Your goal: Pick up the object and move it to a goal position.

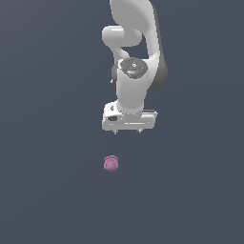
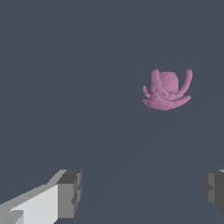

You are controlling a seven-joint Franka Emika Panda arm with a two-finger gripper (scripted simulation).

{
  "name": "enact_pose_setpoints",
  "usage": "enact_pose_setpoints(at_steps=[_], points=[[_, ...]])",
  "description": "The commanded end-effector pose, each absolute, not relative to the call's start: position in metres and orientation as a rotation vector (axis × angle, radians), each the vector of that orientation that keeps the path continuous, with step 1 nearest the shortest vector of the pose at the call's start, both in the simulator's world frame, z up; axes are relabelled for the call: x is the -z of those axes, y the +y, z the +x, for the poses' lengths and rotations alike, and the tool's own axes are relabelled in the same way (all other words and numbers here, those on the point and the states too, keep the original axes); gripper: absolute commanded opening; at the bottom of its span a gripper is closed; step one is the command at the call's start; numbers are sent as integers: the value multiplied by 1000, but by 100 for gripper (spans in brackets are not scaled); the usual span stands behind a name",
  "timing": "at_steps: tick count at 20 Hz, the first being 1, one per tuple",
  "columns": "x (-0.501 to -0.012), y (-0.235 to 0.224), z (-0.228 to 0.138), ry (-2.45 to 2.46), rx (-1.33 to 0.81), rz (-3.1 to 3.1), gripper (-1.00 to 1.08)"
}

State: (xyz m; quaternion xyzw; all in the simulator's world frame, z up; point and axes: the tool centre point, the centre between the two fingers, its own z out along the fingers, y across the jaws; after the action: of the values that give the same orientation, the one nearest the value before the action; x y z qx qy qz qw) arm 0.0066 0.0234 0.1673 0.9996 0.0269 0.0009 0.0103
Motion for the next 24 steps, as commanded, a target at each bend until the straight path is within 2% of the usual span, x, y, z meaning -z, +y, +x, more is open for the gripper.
enact_pose_setpoints(at_steps=[1, 14, 24], points=[[-162, 18, 15, 85, -2, 3121, 100], [-115, -28, 74, 97, 0, 3134, 100], [-92, -49, 92, 102, 0, 3139, 100]])
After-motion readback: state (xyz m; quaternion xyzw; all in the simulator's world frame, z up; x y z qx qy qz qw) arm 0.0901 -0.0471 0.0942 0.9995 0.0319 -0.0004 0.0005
